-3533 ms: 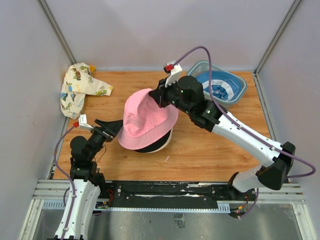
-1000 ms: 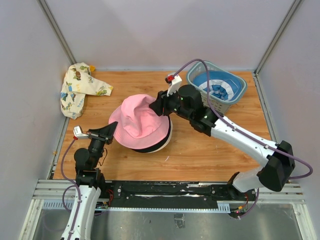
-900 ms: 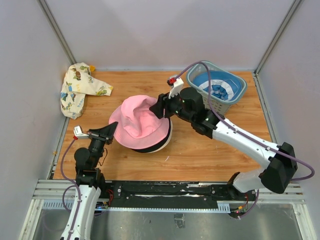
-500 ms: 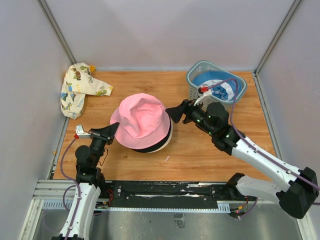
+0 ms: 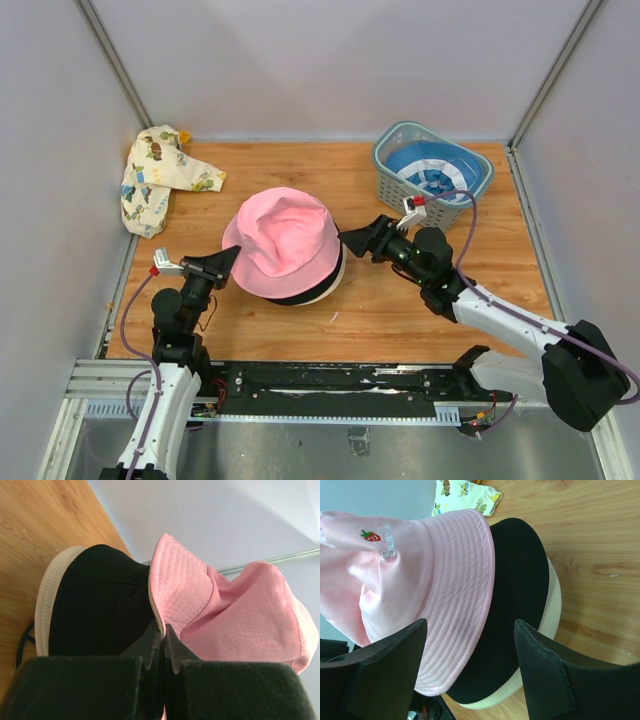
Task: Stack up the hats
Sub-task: Stack the hat on the hat.
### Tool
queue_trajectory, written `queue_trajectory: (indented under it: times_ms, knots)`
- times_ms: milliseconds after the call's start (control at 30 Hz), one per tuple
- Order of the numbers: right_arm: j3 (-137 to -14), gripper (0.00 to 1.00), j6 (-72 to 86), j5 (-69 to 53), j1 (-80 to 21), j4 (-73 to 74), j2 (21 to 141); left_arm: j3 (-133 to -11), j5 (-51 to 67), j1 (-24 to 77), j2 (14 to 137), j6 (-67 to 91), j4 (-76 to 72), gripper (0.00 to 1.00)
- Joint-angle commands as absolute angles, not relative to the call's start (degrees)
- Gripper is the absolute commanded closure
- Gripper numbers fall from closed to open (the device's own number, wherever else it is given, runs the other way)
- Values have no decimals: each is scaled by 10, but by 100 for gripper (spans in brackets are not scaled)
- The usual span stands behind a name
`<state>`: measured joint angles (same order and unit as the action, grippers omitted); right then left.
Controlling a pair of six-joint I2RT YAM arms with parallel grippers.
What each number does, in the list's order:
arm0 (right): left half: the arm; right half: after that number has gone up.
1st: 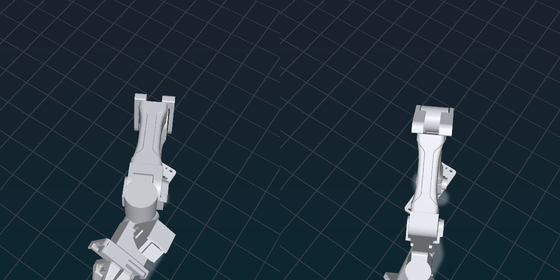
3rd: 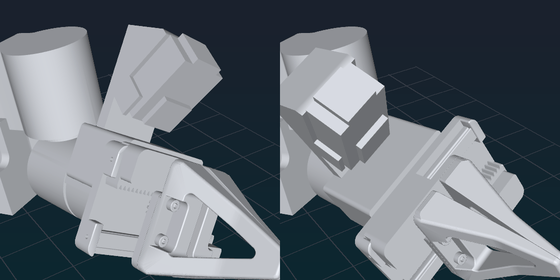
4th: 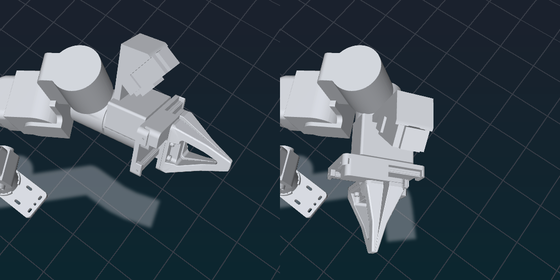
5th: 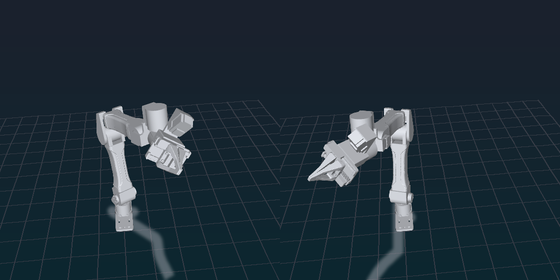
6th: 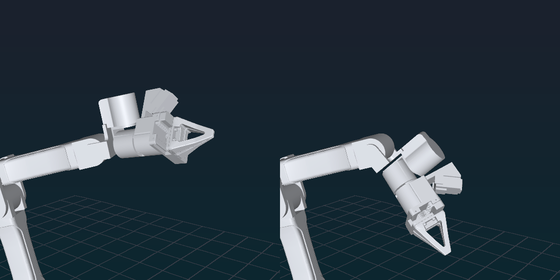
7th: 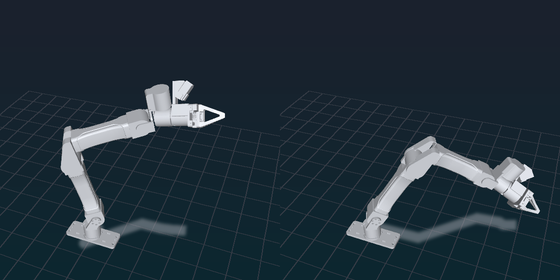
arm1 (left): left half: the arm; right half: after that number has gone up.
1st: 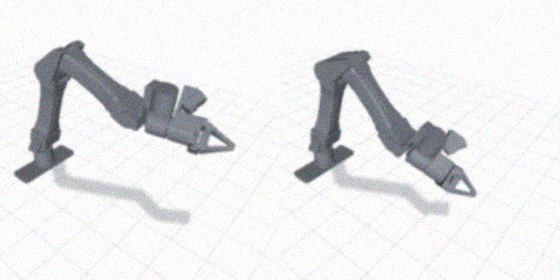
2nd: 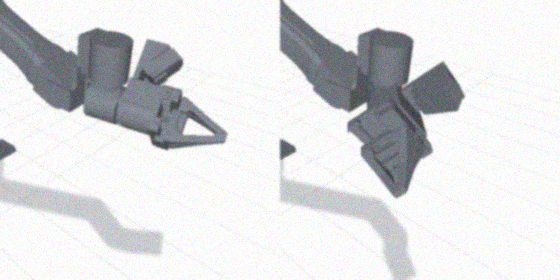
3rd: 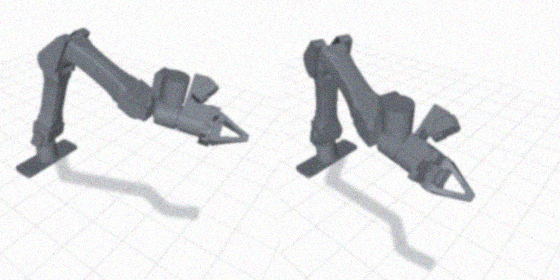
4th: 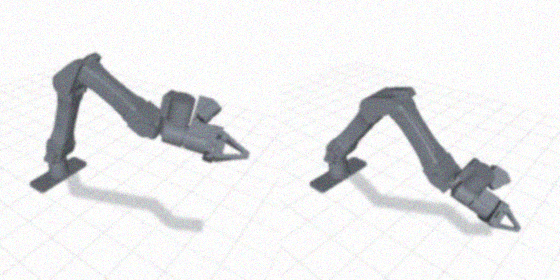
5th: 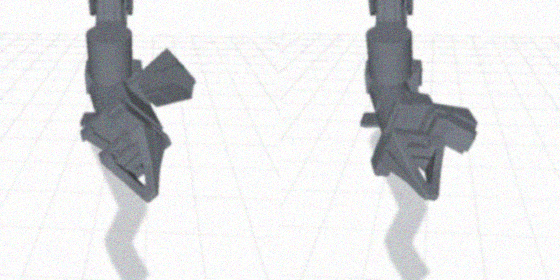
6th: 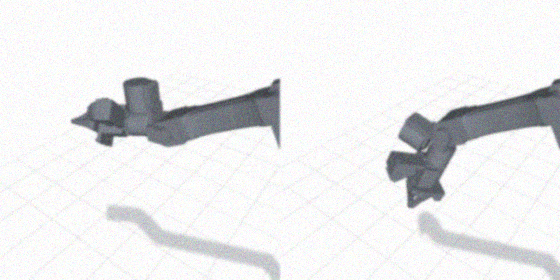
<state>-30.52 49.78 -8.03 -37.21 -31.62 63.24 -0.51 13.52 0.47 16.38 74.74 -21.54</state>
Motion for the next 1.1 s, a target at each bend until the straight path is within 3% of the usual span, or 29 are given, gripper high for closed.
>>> queue_trajectory:
  times_ms: [0, 867, 1000, 1067]
  knots:
    - [-285, 29, 580, -129, -356, -459, 662, 33, 141, 5, 179, 726, -237, 99]
    - [-269, 30, 730, -208, -336, -756, 873, 34, 148, 6, 222, 712, -276, 99]
    - [-271, 38, 764, -216, -336, -825, 915, 34, 148, 6, 228, 710, -281, 100]
    - [-268, 52, 774, -215, -336, -847, 927, 34, 149, 7, 233, 708, -284, 100]
